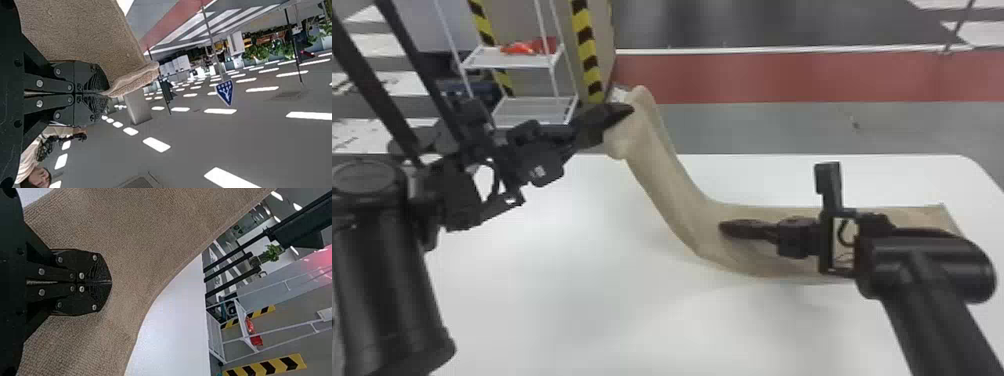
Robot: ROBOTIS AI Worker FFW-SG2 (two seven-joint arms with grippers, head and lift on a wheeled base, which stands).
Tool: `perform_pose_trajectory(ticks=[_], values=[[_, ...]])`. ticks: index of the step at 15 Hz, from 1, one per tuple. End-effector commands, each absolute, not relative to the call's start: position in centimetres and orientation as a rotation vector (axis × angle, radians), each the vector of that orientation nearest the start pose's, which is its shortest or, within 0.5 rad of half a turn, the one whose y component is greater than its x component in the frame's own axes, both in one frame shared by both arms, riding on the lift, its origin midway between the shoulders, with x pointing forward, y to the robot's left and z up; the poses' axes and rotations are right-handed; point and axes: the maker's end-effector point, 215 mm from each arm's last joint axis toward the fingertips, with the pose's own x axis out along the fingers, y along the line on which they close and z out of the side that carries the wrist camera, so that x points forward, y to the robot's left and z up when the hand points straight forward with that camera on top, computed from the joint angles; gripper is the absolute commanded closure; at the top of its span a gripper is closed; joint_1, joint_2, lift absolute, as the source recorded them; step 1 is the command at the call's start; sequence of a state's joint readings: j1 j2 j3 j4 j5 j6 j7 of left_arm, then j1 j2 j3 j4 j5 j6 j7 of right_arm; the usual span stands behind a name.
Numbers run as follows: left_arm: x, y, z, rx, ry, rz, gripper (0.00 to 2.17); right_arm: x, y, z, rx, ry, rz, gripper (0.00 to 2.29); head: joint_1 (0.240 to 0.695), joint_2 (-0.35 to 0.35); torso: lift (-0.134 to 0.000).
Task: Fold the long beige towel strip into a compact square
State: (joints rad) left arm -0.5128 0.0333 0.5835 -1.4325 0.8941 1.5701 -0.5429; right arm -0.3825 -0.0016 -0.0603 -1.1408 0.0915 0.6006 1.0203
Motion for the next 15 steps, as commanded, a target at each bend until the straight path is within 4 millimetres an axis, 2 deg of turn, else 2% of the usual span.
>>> perform_pose_trajectory(ticks=[1, 5, 8, 11, 12, 13, 15], values=[[56.0, 16.1, -21.0, -1.229, 0.523, -0.944, 1.67, 57.0, -6.7, -44.8, 0.309, 0.610, 0.940, 1.90, 0.695, 0.077, -0.124], [55.8, 16.2, -20.3, -1.231, 0.510, -0.963, 1.67, 56.7, -5.7, -43.4, 0.459, 0.585, 0.999, 1.90, 0.692, 0.093, -0.124], [55.7, 16.2, -19.6, -1.239, 0.494, -0.986, 1.67, 55.1, -4.2, -42.2, 0.598, 0.590, 1.083, 1.90, 0.685, 0.104, -0.124], [55.9, 16.4, -19.7, -1.222, 0.503, -0.974, 1.67, 54.2, -4.6, -41.3, 0.596, 0.586, 1.092, 1.88, 0.681, 0.119, -0.124], [55.8, 16.1, -20.2, -1.221, 0.517, -0.967, 1.67, 53.8, -5.1, -41.5, 0.568, 0.579, 1.079, 1.72, 0.679, 0.120, -0.124], [55.7, 15.6, -21.2, -1.220, 0.539, -0.954, 1.67, 53.6, -5.5, -41.0, 0.546, 0.565, 1.067, 1.27, 0.680, 0.118, -0.124], [55.4, 14.4, -22.8, -1.209, 0.585, -0.938, 1.67, 53.0, -6.7, -39.9, 0.534, 0.549, 1.028, 0.07, 0.688, 0.104, -0.124]])
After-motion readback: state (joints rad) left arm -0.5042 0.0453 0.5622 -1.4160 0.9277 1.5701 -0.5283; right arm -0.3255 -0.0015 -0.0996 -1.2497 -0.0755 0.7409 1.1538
